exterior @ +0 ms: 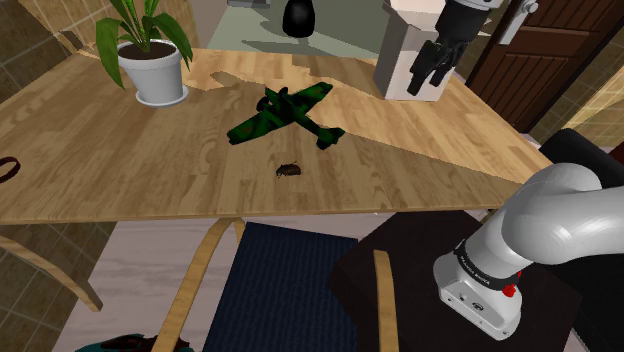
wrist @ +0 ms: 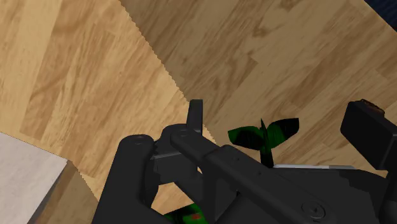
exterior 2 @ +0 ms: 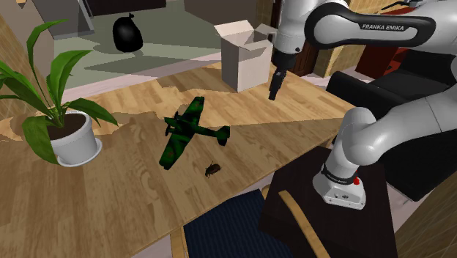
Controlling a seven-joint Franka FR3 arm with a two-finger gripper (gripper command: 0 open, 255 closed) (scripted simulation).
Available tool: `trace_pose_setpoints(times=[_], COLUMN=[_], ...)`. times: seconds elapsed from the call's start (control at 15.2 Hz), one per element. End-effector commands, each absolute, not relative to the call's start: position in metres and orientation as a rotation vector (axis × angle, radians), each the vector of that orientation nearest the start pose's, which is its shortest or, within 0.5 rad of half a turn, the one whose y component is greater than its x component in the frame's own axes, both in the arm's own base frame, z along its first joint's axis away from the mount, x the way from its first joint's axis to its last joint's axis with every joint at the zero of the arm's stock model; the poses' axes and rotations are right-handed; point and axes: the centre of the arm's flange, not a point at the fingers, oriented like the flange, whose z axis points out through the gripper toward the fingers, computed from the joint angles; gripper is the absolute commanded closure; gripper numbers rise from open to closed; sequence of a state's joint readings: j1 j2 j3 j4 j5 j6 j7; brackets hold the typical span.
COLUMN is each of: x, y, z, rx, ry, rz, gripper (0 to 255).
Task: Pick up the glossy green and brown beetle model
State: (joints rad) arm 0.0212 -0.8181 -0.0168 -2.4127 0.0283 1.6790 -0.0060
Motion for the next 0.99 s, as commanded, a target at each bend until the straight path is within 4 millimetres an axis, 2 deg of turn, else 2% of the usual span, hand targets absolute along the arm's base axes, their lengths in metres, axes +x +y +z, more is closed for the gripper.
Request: trace_pose_setpoints(times=[0.0,0.92], x=[0.308,0.393], y=[0.003,0.138], z=[0.583,0.484], rx=[-3.098,-3.103], ry=[-0.021,-0.053], rz=[-0.131,-0.044], gripper=[0,0])
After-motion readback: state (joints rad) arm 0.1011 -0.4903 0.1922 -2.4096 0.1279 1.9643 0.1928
